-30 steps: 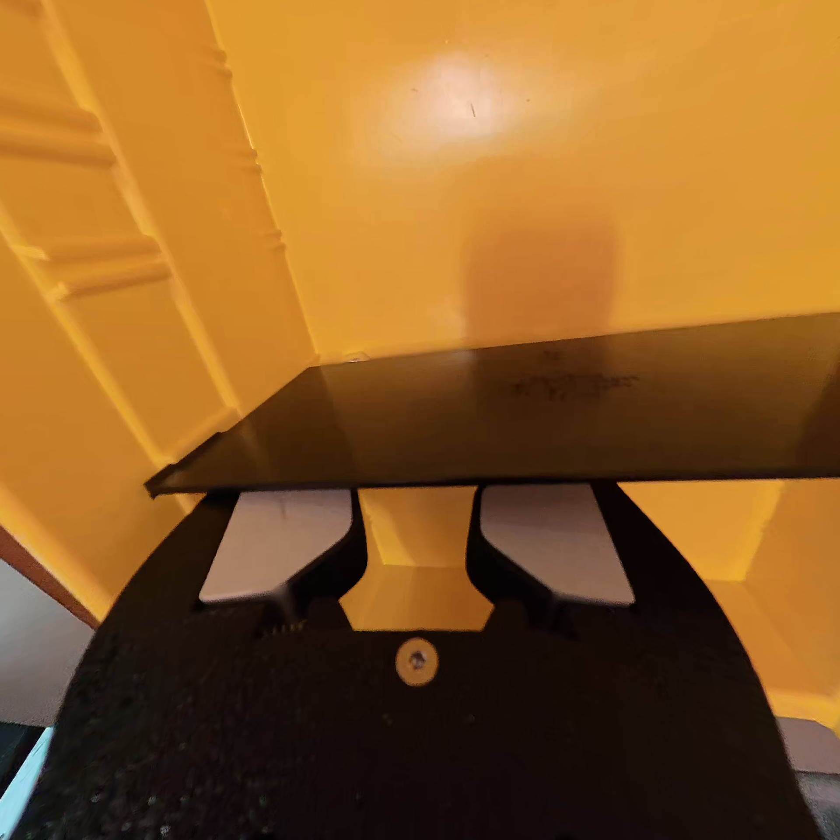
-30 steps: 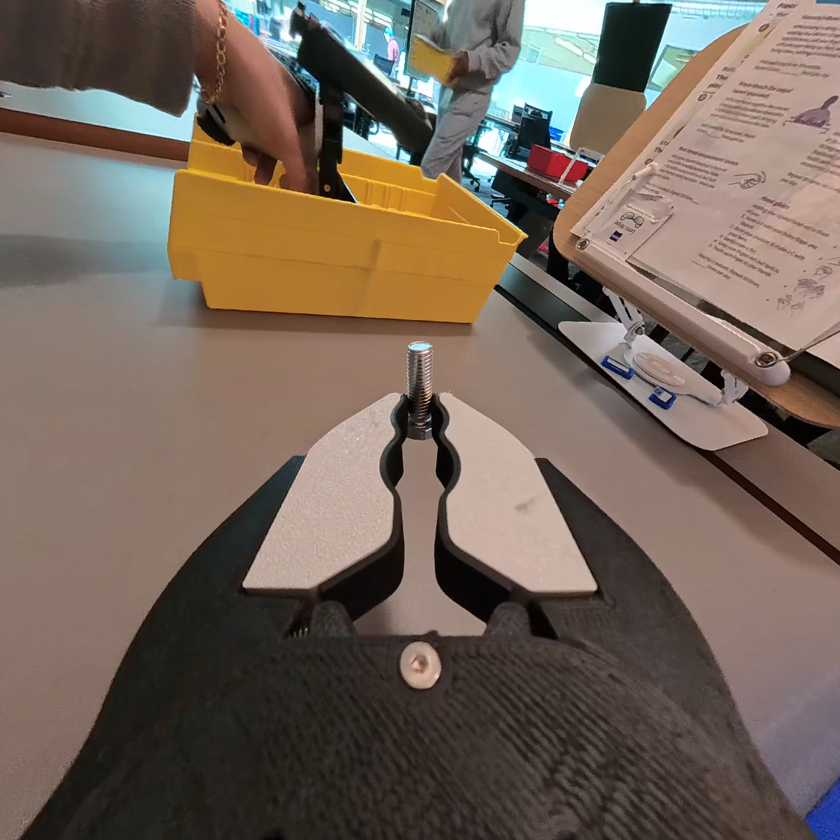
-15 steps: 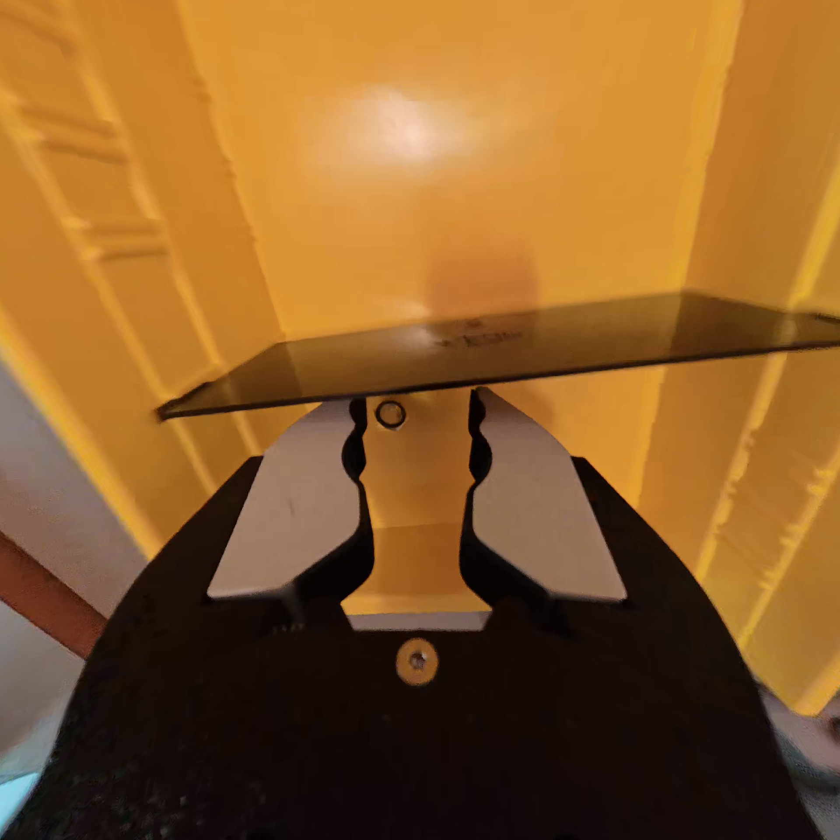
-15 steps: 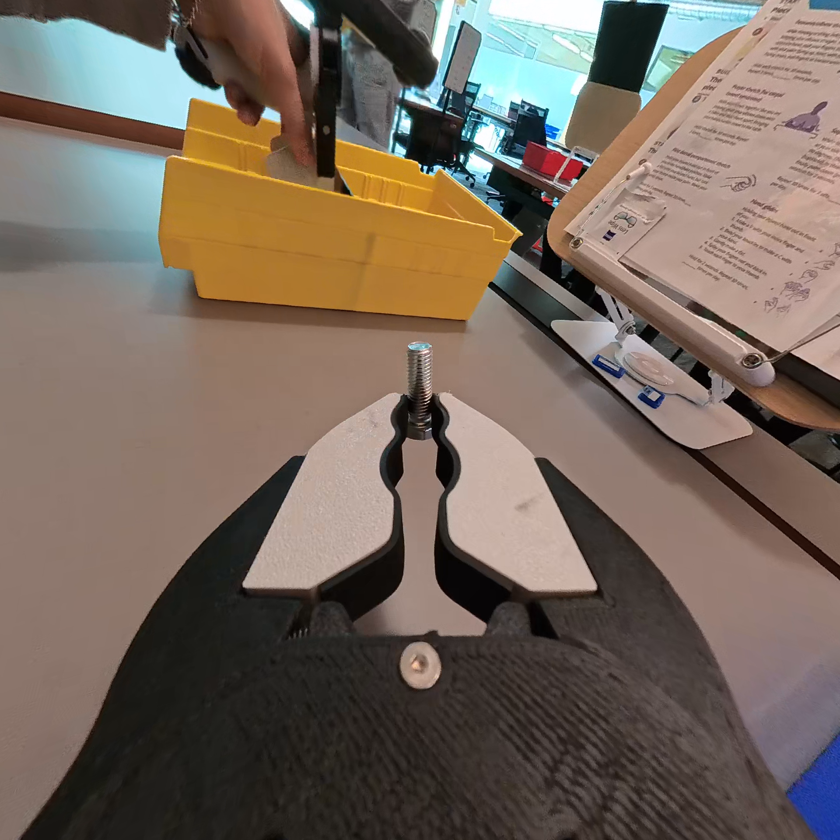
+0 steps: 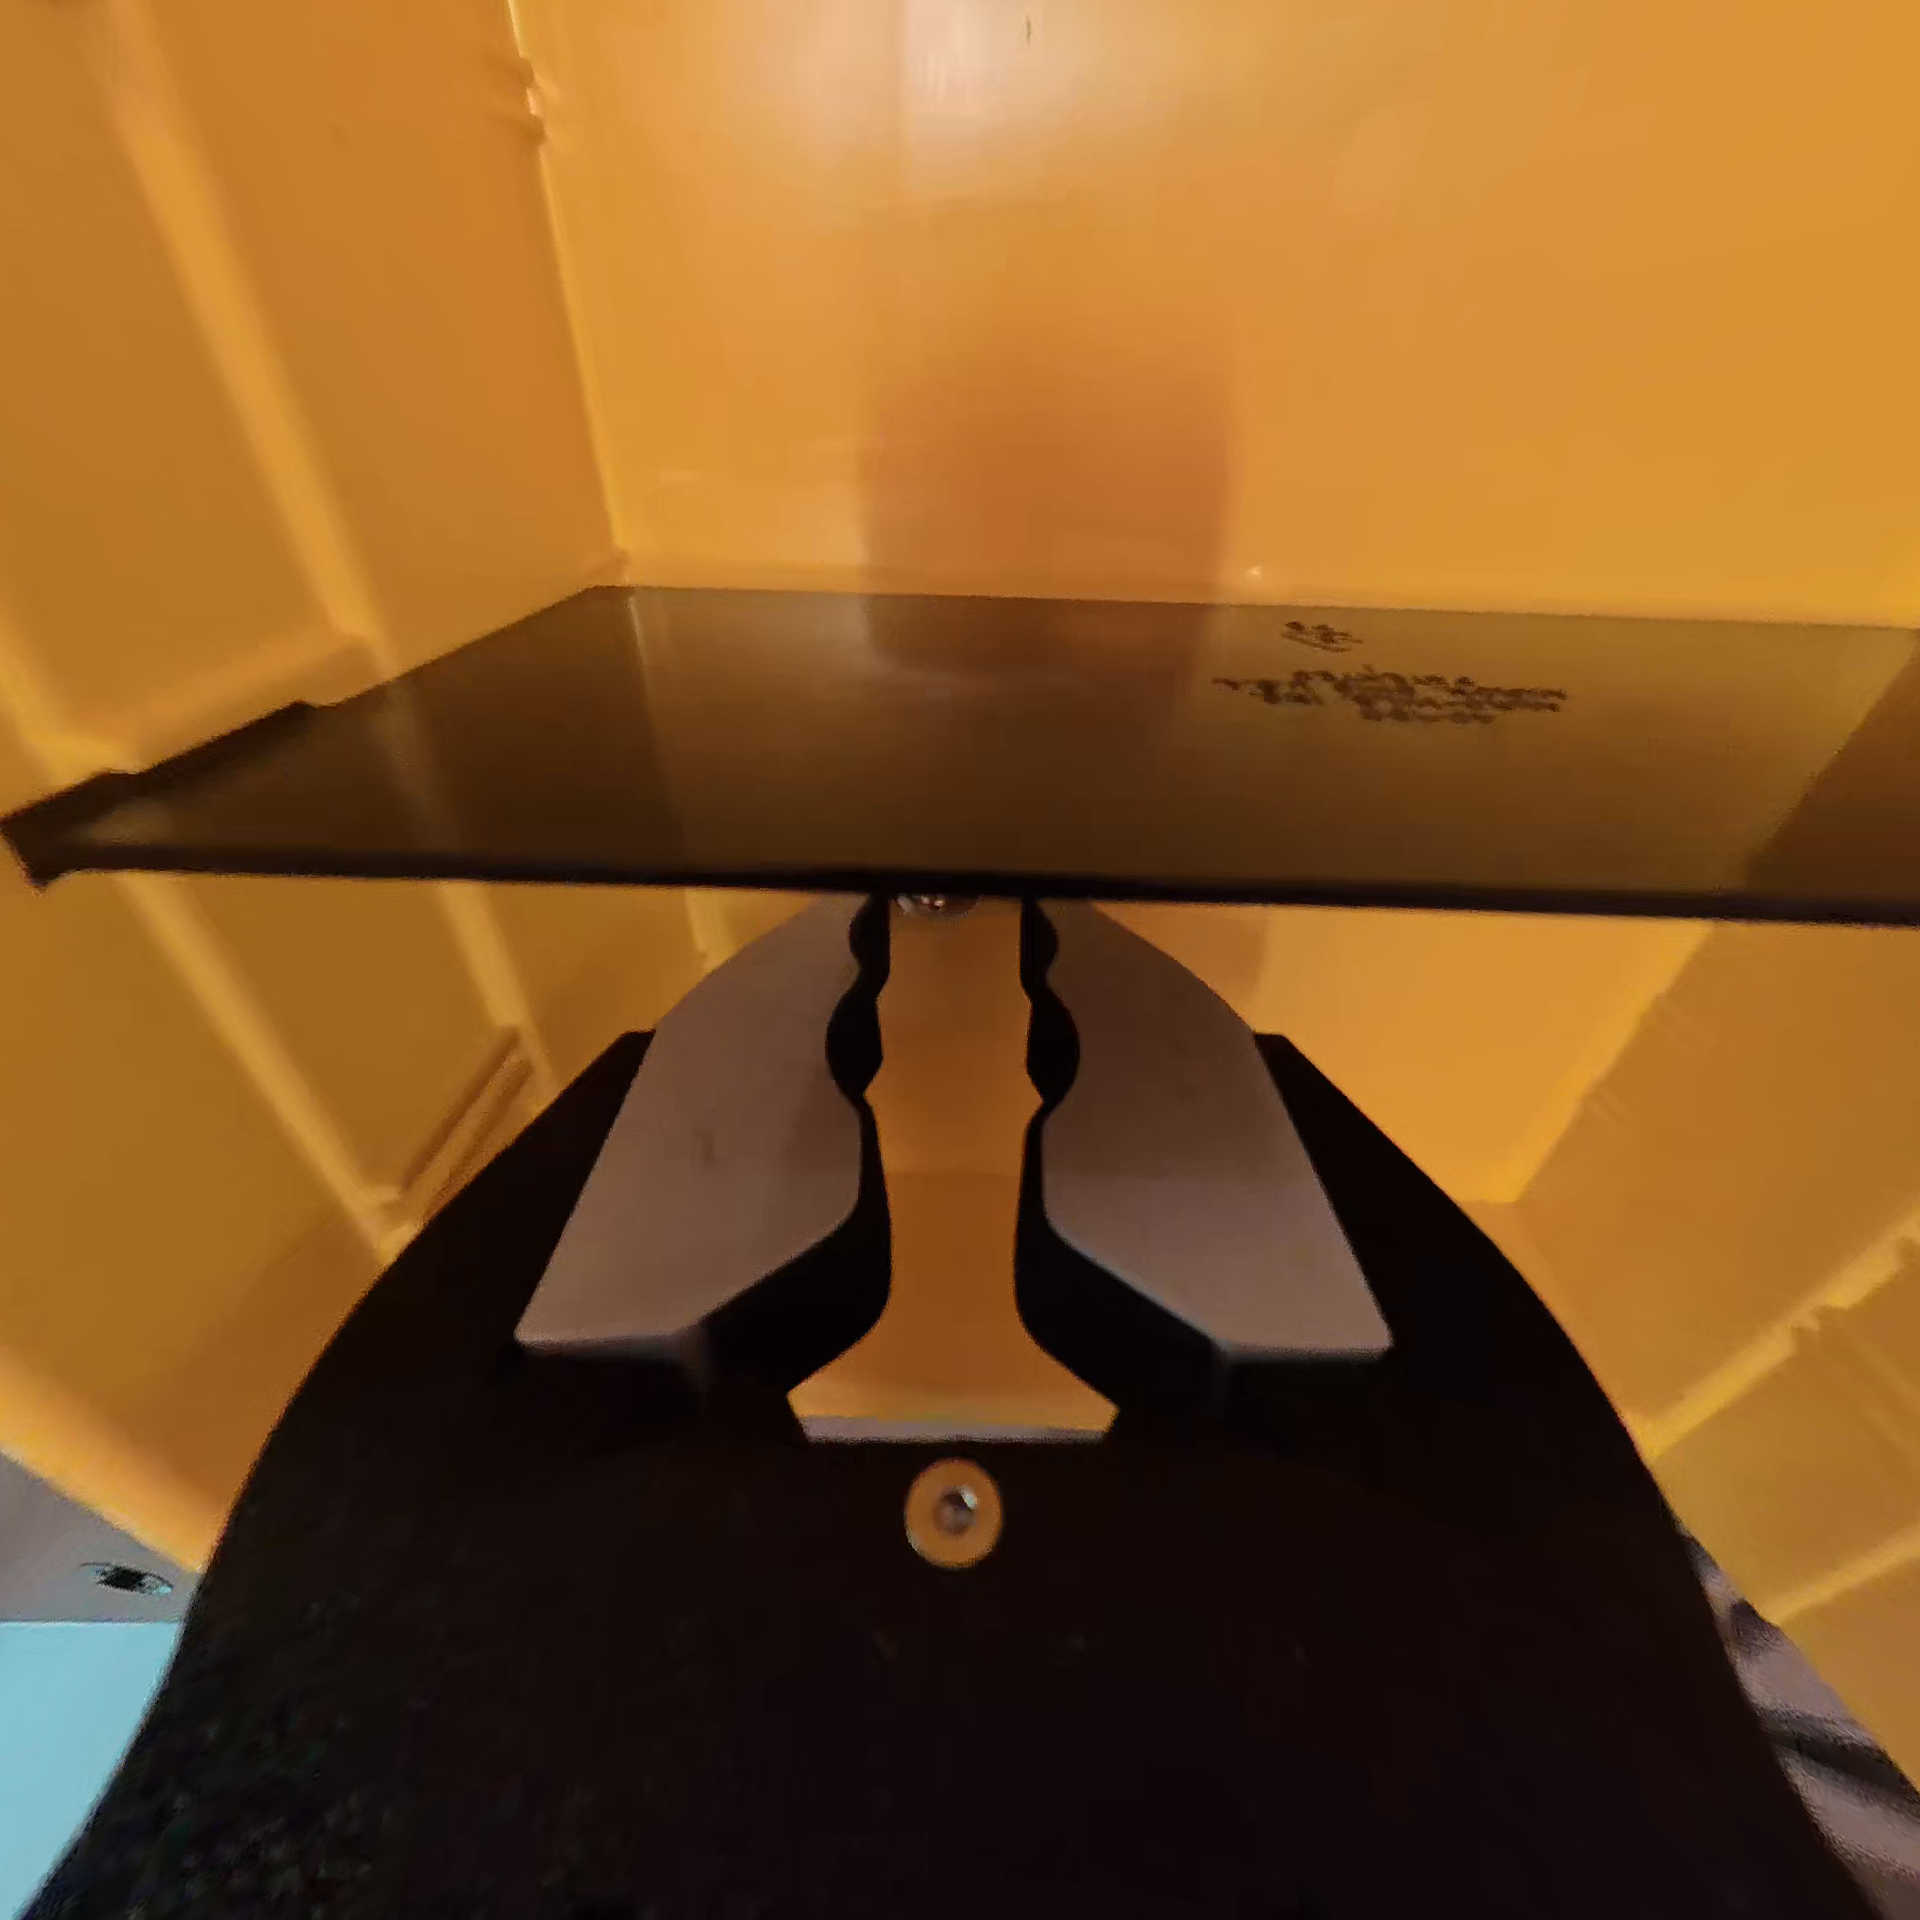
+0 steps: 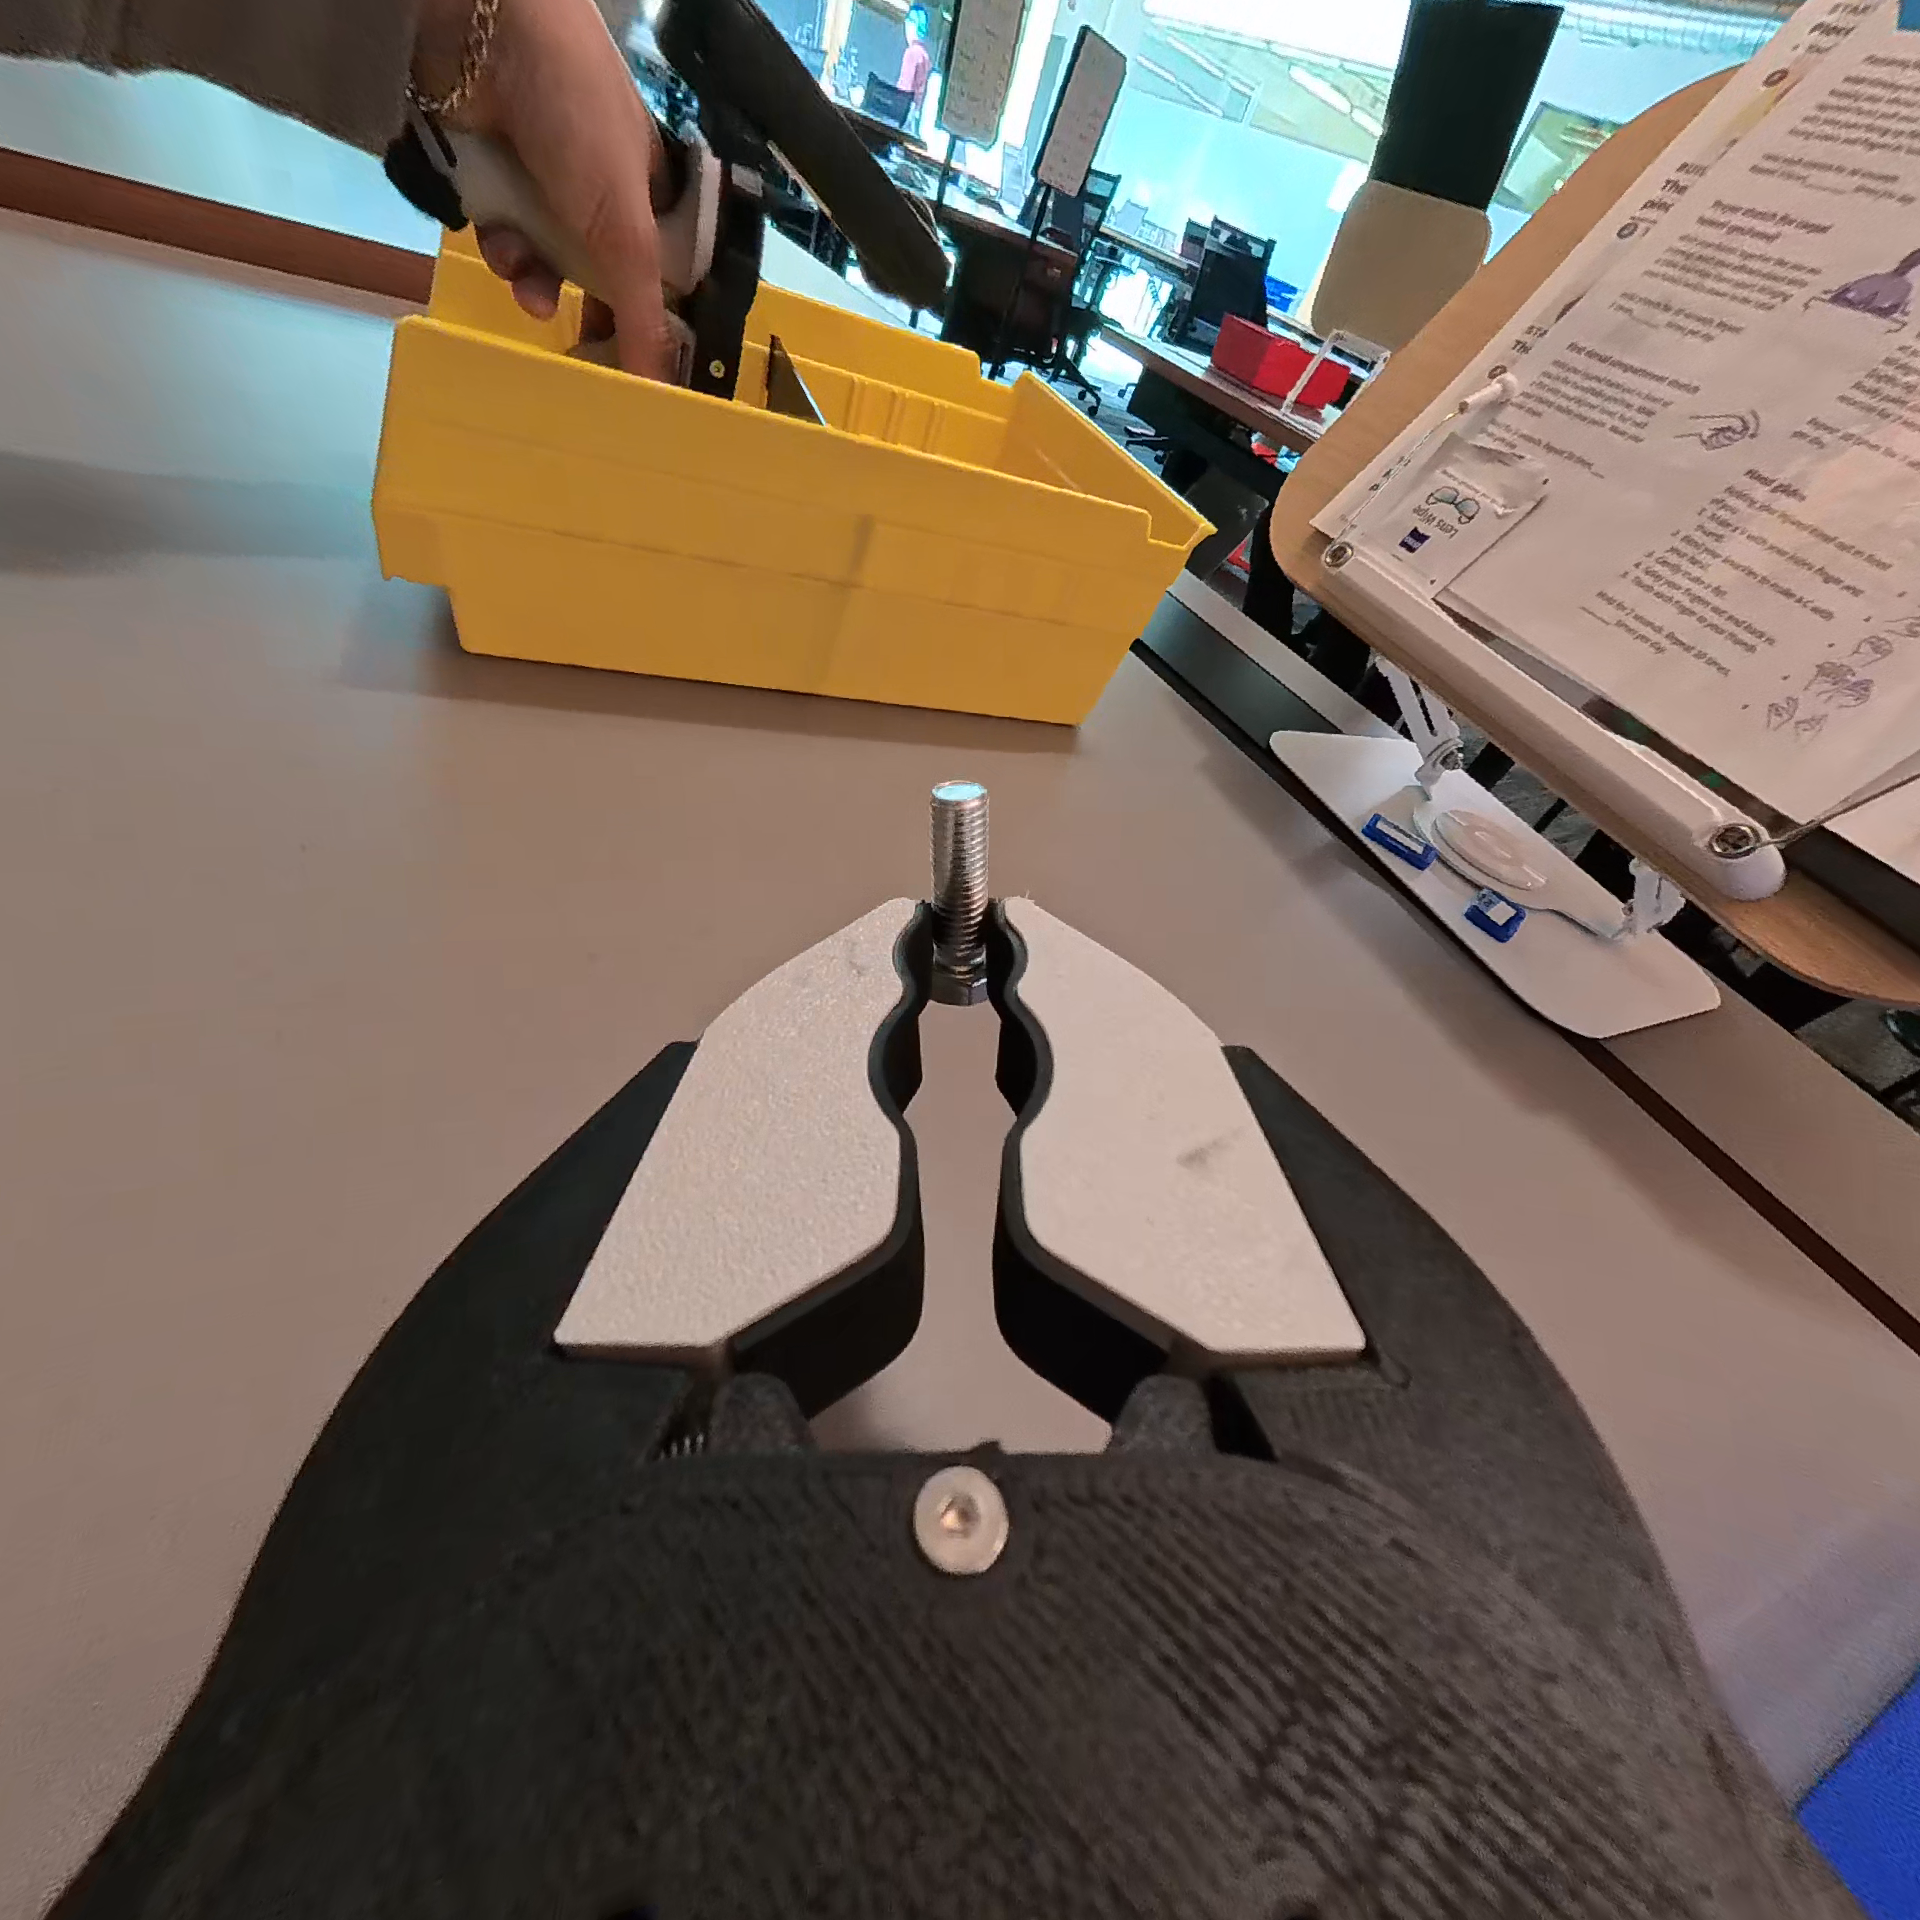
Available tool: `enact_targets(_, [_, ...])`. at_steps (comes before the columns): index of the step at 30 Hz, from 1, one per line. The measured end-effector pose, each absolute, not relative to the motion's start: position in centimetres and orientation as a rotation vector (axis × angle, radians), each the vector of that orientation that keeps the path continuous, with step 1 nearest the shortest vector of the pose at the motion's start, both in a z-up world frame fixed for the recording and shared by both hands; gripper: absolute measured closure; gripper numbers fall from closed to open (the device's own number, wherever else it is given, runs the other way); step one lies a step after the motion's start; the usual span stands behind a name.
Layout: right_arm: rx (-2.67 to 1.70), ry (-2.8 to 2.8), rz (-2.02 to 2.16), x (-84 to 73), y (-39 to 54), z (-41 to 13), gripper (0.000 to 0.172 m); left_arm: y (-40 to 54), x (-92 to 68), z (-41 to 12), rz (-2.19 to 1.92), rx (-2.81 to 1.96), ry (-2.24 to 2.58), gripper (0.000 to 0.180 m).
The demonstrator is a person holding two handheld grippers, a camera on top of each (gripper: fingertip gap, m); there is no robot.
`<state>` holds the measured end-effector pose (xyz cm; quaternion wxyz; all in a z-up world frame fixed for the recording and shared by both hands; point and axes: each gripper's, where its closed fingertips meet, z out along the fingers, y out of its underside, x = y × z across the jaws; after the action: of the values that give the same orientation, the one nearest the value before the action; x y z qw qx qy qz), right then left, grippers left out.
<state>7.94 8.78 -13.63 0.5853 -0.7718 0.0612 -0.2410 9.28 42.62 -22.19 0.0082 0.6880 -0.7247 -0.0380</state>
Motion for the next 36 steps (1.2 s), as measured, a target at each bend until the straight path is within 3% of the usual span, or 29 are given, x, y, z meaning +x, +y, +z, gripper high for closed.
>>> enact_targets(1, [-1.801, 0.142, -0.559, 7.9, 8.8, -13.7, 0.162, 42.7, 9.2, -22.2, -0.126, 2.137, -2.287, 0.167])
enact_targets(9, [-1.798, 0.142, -0.564, 7.9, 8.7, -13.5, 0.163, 42.4, 8.6, -22.1, -0.083, 2.01, -2.357, 0.167])
enact_targets(13, [-1.795, 0.142, -0.563, 8.0, 8.7, -13.5, 0.163, 42.3, 8.8, -21.3, -0.051, 2.058, -2.331, 0.137])
enact_targets(24, [-1.798, 0.141, -0.56, 8.0, 8.7, -13.5, 0.163, 41.6, 9.3, -21.9, 0.006, 2.148, -2.213, 0.153])
enact_targets(28, [-1.786, 0.148, -0.548, 7.9, 8.7, -13.3, 0.163, 42.2, 9.2, -22.2, -0.098, 2.125, -2.316, 0.166])
enact_targets(29, [-1.786, 0.146, -0.55, 7.9, 8.7, -13.3, 0.163, 42.7, 9.2, -22.2, -0.132, 2.113, -2.359, 0.177])
enact_targets(33, [-1.791, 0.139, -0.562, 7.9, 8.6, -13.3, 0.163, 42.5, 9.0, -22.1, -0.089, 2.062, -2.38, 0.18])
enact_targets(36, [-1.785, 0.143, -0.566, 8.0, 8.5, -13.1, 0.163, 42.3, 8.7, -20.9, -0.03, 2.057, -2.33, 0.151])
